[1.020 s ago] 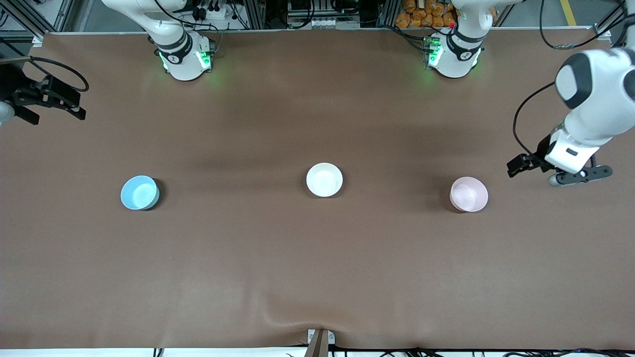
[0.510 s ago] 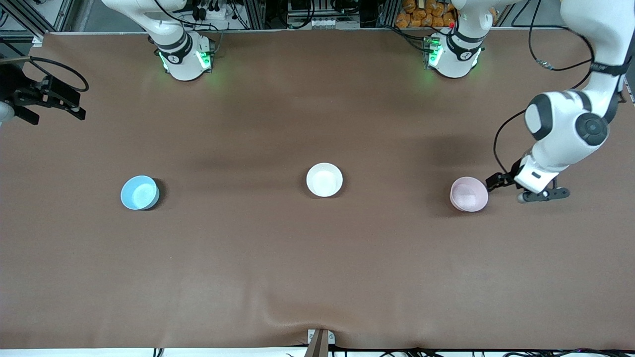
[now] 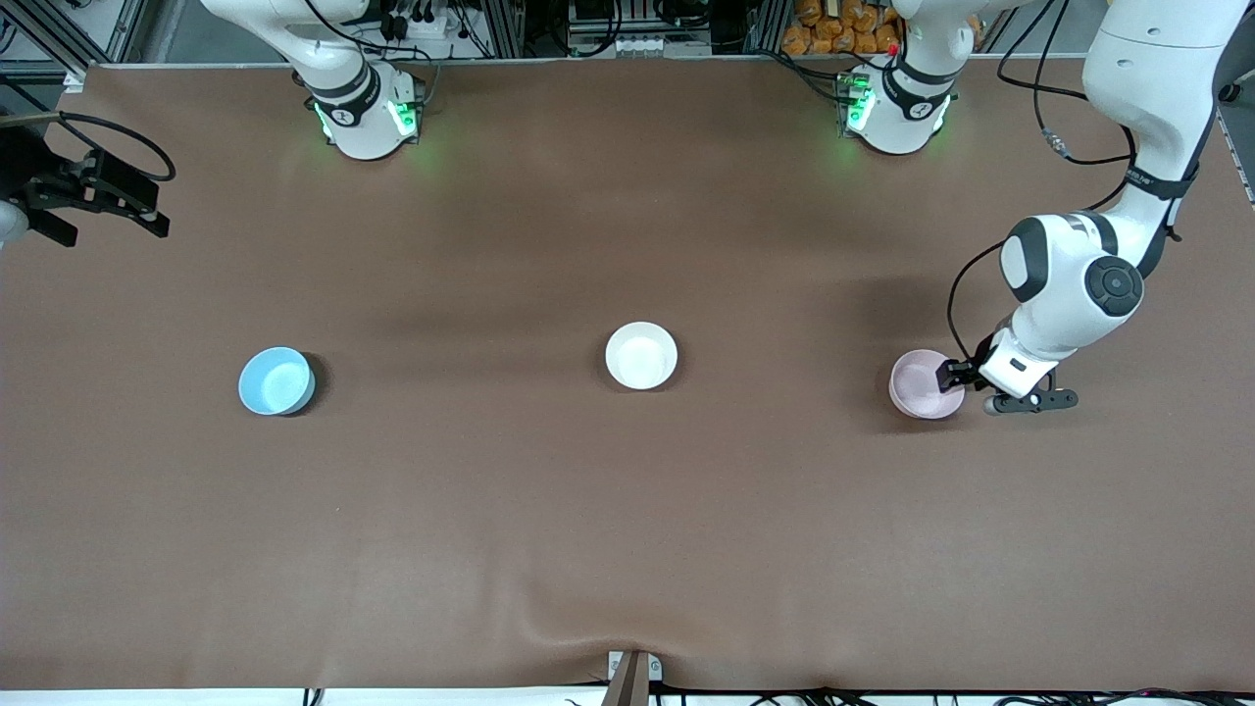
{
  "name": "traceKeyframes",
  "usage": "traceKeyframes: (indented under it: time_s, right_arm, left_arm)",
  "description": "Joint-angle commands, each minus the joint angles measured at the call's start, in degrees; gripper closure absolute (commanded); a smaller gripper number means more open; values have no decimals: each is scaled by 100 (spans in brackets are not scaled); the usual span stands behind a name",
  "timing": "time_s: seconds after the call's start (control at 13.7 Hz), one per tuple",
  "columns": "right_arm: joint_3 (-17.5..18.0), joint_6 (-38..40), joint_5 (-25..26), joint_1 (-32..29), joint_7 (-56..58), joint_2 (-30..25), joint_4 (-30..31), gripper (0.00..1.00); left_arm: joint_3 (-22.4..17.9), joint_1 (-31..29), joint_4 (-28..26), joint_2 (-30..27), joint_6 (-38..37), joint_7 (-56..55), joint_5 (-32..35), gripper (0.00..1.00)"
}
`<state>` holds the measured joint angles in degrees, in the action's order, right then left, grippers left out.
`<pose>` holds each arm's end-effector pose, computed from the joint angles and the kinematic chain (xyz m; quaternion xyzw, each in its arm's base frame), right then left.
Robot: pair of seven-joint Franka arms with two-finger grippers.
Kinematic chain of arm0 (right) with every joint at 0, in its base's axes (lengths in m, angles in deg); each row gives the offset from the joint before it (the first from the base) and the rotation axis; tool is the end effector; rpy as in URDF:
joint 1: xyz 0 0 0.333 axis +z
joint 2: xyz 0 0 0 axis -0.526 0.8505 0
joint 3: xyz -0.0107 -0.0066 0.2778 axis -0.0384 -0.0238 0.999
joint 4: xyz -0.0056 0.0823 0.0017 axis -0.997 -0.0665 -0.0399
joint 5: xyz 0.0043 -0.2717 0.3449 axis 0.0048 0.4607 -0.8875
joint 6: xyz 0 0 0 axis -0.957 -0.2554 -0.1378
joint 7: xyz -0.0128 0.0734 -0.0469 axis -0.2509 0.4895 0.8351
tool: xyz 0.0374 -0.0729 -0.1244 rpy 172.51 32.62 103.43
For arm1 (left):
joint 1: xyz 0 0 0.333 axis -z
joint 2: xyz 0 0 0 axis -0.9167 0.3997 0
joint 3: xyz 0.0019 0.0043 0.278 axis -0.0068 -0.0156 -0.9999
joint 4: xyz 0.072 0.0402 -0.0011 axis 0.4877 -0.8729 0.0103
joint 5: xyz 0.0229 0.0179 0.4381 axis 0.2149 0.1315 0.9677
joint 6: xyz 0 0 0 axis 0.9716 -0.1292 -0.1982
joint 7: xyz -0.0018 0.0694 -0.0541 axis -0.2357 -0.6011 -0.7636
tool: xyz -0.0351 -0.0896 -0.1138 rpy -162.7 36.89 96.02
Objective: Stack pink and blue bowls on white bowl
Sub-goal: 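Close the left gripper on the pink bowl rim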
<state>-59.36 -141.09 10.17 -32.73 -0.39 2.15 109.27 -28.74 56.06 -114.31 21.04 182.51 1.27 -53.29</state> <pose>0.5840 0.0242 0.5987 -0.9990 -0.0406 0.0041 0.0194 0.5629 0.0103 0.0848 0.9987 0.0368 0.0255 0.0239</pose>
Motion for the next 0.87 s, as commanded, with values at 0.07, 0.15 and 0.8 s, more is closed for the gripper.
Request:
traceKeyframes:
  time_s: [0.07,0.15,0.8]
  right_arm:
    - [-2,56,-82,-24,-93,26,-78,0]
    - [-2,65,-82,-24,-93,26,-78,0]
    - [-2,56,-91,-33,-93,26,-78,0]
  left_arm:
    - [89,-8,15,58,55,80,30,100]
    - [98,-8,32,110,55,150,30,100]
    - [975,-43,435,-487,-505,-138,12,100]
